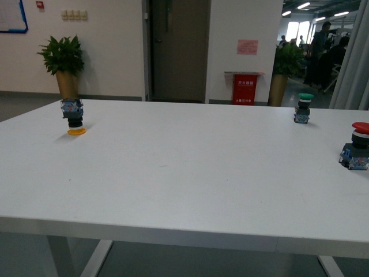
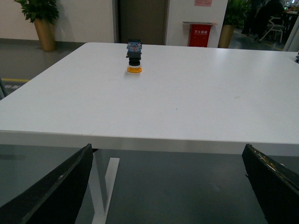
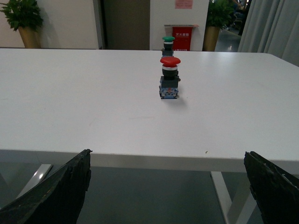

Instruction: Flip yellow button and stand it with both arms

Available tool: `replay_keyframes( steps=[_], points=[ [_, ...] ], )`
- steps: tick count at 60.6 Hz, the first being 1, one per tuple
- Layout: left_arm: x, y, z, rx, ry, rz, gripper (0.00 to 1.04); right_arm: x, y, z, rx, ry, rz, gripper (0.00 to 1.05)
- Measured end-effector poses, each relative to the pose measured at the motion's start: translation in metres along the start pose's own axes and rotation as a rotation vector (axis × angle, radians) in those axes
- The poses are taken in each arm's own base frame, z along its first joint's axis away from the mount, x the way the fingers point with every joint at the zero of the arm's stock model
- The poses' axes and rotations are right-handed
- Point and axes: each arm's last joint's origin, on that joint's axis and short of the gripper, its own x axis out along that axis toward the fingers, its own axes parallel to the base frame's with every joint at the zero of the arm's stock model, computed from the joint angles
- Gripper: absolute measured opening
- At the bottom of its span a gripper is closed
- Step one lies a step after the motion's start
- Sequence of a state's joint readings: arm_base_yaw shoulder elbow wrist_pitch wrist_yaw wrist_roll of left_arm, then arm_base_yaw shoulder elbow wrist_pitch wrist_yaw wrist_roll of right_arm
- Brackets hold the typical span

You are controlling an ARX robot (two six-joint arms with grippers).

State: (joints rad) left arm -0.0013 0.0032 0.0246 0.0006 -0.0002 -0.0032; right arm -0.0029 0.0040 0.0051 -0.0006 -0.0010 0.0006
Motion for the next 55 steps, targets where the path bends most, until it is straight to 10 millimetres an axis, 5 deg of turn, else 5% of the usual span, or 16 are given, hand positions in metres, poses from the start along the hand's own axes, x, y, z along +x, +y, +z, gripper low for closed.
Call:
replay_keyframes(
  steps=[43, 50, 55],
  points=[
    [0.000, 0.000, 0.000, 0.000, 0.001, 0.000, 0.99, 0.000, 0.000, 0.000, 0.000, 0.000, 0.000, 0.98],
    [0.004, -0.002, 0.004, 0.104, 0.401, 0.020, 0.99, 0.000, 0.000, 0.000, 0.000, -0.001, 0.000, 0.98],
    [0.016, 0.002, 0.017, 0.133, 0.428, -0.006, 0.99, 0.000, 0.000, 0.000, 0.000, -0.001, 0.001, 0.98]
  ],
)
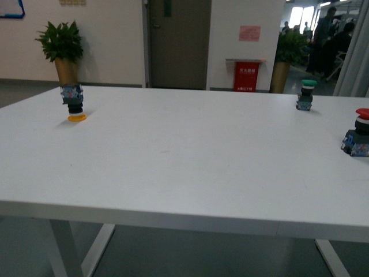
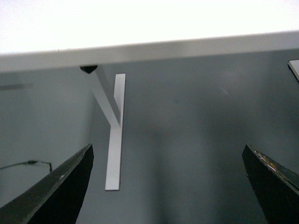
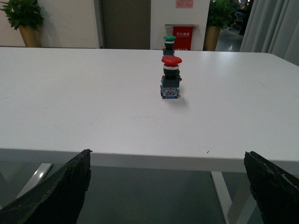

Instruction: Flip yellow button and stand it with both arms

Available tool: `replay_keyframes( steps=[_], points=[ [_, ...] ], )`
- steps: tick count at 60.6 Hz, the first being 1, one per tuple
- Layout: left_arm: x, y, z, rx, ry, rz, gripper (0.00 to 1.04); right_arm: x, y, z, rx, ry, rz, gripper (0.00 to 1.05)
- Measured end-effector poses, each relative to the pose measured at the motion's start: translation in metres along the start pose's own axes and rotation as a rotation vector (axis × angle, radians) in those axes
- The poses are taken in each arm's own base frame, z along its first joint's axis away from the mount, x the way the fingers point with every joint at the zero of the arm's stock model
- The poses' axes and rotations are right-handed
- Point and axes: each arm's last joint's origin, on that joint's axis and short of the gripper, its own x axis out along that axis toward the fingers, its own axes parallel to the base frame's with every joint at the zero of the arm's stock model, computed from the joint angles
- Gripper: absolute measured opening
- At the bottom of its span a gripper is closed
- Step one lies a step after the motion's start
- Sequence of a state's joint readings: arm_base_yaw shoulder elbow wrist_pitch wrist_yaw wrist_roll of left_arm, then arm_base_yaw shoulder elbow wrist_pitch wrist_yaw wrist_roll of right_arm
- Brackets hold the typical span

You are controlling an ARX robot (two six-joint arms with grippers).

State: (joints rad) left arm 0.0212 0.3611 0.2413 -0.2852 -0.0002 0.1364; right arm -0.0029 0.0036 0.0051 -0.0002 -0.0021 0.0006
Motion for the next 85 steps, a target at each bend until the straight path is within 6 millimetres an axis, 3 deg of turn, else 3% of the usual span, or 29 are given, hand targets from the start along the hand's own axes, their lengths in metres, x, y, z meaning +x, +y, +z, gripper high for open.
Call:
replay_keyframes(
  steps=[11, 17, 21, 30, 37, 43, 60, 72, 85],
  points=[
    [0.018, 0.048, 0.064, 0.052, -0.179, 0.219, 0.99, 0.000, 0.000, 0.000, 0.000, 0.000, -0.002, 0.98],
    [0.044, 0.081, 0.107, 0.091, -0.244, 0.333, 0.99, 0.000, 0.000, 0.000, 0.000, 0.000, -0.001, 0.98],
    [0.076, 0.100, 0.130, 0.113, -0.230, 0.352, 0.99, 0.000, 0.000, 0.000, 0.000, 0.000, -0.002, 0.98],
    [0.150, 0.115, 0.161, 0.116, -0.129, 0.261, 0.99, 0.000, 0.000, 0.000, 0.000, 0.000, 0.001, 0.98],
    [0.211, 0.112, 0.193, 0.100, -0.076, 0.154, 0.99, 0.000, 0.000, 0.000, 0.000, 0.000, -0.001, 0.98],
    [0.240, 0.105, 0.215, 0.090, -0.073, 0.115, 0.99, 0.000, 0.000, 0.000, 0.000, 0.000, -0.001, 0.98],
    [0.296, 0.075, 0.244, 0.006, -0.029, -0.045, 0.99, 0.000, 0.000, 0.000, 0.000, 0.000, -0.001, 0.98],
    [0.329, 0.064, 0.241, -0.014, 0.012, -0.054, 0.99, 0.000, 0.000, 0.000, 0.000, 0.000, -0.001, 0.98],
    [0.342, 0.059, 0.236, -0.013, 0.029, -0.057, 0.99, 0.000, 0.000, 0.000, 0.000, 0.000, -0.001, 0.98]
  ],
)
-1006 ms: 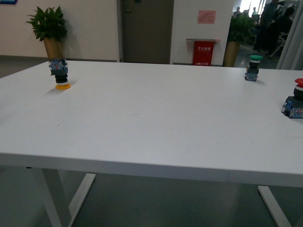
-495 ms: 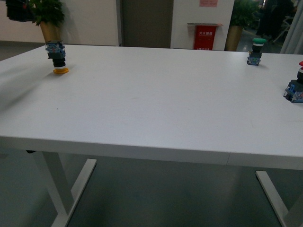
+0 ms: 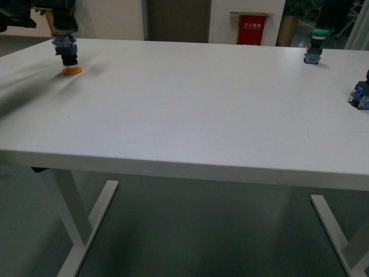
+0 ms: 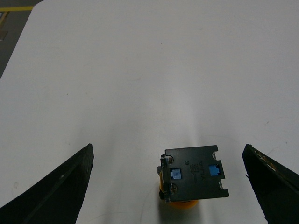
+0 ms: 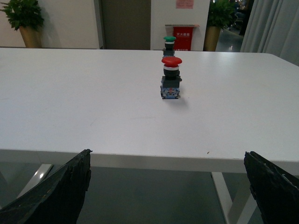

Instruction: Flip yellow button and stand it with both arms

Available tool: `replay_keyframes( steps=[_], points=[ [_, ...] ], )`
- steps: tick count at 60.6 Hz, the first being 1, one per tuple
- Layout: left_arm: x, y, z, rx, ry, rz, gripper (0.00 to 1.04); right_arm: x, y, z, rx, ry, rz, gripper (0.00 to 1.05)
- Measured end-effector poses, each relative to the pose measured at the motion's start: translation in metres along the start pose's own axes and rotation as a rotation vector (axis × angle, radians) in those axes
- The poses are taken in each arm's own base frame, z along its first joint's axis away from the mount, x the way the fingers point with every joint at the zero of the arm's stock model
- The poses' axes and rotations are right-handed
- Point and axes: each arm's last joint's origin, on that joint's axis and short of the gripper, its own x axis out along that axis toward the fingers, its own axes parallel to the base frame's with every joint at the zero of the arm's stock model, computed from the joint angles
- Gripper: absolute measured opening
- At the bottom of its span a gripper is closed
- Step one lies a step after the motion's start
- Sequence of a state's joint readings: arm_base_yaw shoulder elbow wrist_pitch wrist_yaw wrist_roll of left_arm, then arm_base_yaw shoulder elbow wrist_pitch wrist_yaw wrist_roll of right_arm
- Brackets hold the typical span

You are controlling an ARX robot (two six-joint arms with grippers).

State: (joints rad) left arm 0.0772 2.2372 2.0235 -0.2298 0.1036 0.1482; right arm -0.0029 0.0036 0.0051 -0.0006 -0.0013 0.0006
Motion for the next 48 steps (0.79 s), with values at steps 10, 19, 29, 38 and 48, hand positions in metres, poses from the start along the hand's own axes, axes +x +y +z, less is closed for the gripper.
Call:
replay_keyframes(
  steps=[10, 19, 29, 38, 48],
  points=[
    [0.005, -0.006, -0.001, 0.010, 0.002, -0.002, 0.99, 0.000, 0.000, 0.000, 0.000, 0.000, 0.000, 0.98],
    [0.011, -0.012, -0.005, 0.018, 0.013, -0.006, 0.99, 0.000, 0.000, 0.000, 0.000, 0.000, 0.000, 0.98],
    [0.017, -0.017, -0.008, 0.022, 0.021, -0.012, 0.99, 0.000, 0.000, 0.000, 0.000, 0.000, 0.000, 0.98],
    [0.021, -0.018, -0.009, 0.023, 0.024, -0.014, 0.97, 0.000, 0.000, 0.000, 0.000, 0.000, 0.000, 0.98],
    [0.021, -0.018, -0.008, 0.022, 0.022, -0.014, 0.70, 0.000, 0.000, 0.000, 0.000, 0.000, 0.000, 0.98]
  ],
)
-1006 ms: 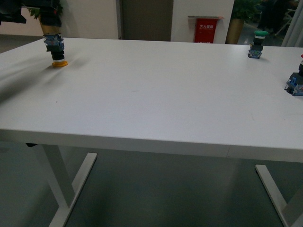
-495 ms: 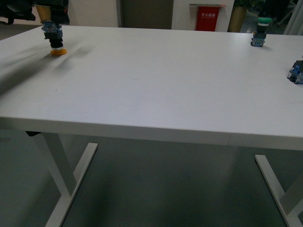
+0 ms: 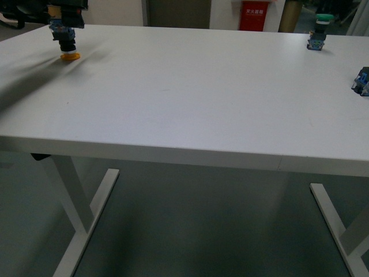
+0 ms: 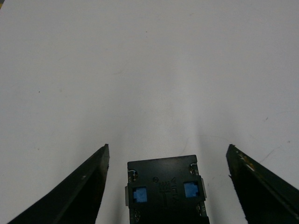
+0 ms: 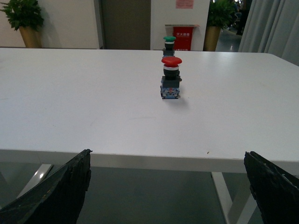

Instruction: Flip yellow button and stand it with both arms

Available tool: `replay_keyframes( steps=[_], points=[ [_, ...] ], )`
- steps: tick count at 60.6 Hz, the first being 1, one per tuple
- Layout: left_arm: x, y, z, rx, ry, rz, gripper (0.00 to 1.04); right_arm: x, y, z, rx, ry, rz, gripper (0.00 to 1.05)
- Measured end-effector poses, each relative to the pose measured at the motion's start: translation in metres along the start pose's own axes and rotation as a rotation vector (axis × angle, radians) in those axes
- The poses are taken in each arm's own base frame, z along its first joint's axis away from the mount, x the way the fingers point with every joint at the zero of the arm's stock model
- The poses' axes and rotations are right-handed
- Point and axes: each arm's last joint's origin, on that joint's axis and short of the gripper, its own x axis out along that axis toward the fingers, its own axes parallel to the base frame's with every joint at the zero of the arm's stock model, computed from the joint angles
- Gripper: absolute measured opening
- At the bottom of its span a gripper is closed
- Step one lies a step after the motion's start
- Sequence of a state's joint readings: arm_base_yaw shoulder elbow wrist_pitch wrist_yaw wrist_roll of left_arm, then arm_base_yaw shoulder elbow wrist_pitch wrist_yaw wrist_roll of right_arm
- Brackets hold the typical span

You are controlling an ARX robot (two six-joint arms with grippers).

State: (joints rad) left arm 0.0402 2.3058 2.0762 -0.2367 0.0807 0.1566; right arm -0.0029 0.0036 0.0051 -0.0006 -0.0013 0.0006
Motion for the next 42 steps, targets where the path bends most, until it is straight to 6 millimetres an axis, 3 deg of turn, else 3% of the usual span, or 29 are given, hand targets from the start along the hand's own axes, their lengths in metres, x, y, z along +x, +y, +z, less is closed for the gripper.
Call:
replay_keyframes(
  steps=[6, 12, 28, 42],
  points=[
    [0.001, 0.000, 0.002, 0.001, -0.001, 0.001, 0.50, 0.000, 0.000, 0.000, 0.000, 0.000, 0.000, 0.98],
    [0.001, -0.001, 0.002, 0.001, -0.001, -0.002, 0.38, 0.000, 0.000, 0.000, 0.000, 0.000, 0.000, 0.98],
    [0.000, -0.006, 0.009, -0.015, -0.026, -0.039, 0.36, 0.000, 0.000, 0.000, 0.000, 0.000, 0.000, 0.98],
    [-0.024, -0.031, 0.051, -0.142, -0.207, -0.237, 0.36, 0.000, 0.000, 0.000, 0.000, 0.000, 0.000, 0.98]
  ],
)
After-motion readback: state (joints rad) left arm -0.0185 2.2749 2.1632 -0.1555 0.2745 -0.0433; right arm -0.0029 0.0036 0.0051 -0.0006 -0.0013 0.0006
